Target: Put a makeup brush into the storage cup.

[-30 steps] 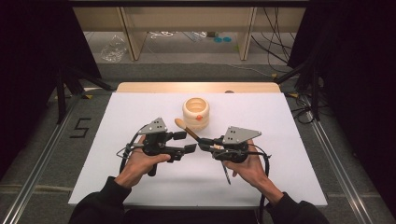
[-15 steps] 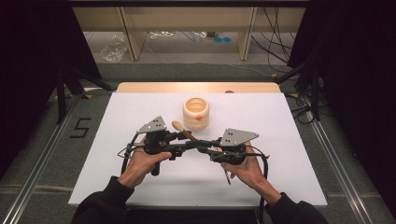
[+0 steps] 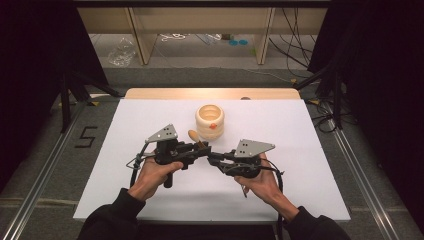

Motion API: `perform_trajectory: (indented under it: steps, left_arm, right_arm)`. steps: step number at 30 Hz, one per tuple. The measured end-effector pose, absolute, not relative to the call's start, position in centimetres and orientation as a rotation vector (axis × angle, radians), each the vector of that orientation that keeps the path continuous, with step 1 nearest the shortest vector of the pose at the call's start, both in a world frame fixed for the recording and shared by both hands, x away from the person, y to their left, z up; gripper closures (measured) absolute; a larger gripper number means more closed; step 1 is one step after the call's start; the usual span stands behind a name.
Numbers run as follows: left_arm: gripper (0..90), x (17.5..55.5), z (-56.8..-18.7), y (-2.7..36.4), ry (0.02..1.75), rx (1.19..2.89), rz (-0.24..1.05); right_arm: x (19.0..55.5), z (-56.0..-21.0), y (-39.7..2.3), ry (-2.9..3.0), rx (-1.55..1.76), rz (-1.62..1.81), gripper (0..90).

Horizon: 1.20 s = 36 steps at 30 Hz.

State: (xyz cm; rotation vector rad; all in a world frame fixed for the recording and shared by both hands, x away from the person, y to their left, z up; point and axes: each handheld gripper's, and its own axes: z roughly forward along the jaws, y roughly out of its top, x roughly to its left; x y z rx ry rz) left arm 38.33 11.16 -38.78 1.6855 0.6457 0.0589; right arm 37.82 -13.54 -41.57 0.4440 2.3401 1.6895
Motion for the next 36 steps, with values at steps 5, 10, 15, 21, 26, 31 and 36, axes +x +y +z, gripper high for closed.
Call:
perform_trajectory:
  steps: [5, 10, 15, 21, 26, 31, 36]
  left_arm:
    - [75.9, 38.3, -38.8, 11.1, 0.637, 1.677, 0.058]
    - [76.1, 38.2, -38.8, 10.9, 0.626, 1.673, 0.069]
    - [76.3, 38.0, -38.8, 10.7, 0.62, 1.666, 0.077]
    - [76.3, 37.9, -38.9, 10.5, 0.621, 1.662, 0.096]
    - [76.3, 37.9, -39.0, 10.3, 0.624, 1.661, 0.107]
    - [76.3, 37.9, -39.2, 10.0, 0.623, 1.678, 0.133]
    - [76.3, 37.8, -39.2, 9.6, 0.617, 1.681, 0.154]
  right_arm:
    - [37.8, -41.6, -13.5, 2.344, 0.453, 1.673, 78.6]
    - [37.8, -41.6, -13.5, 2.347, 0.455, 1.687, 78.7]
    - [37.6, -41.6, -13.2, 2.342, 0.443, 1.69, 78.5]
    - [37.6, -41.6, -13.2, 2.354, 0.466, 1.687, 78.0]
    - [37.6, -41.7, -13.1, 2.368, 0.485, 1.689, 77.2]
    - [37.6, -41.9, -12.9, 2.375, 0.502, 1.688, 76.4]
    - [37.5, -42.0, -12.9, 2.387, 0.511, 1.684, 75.3]
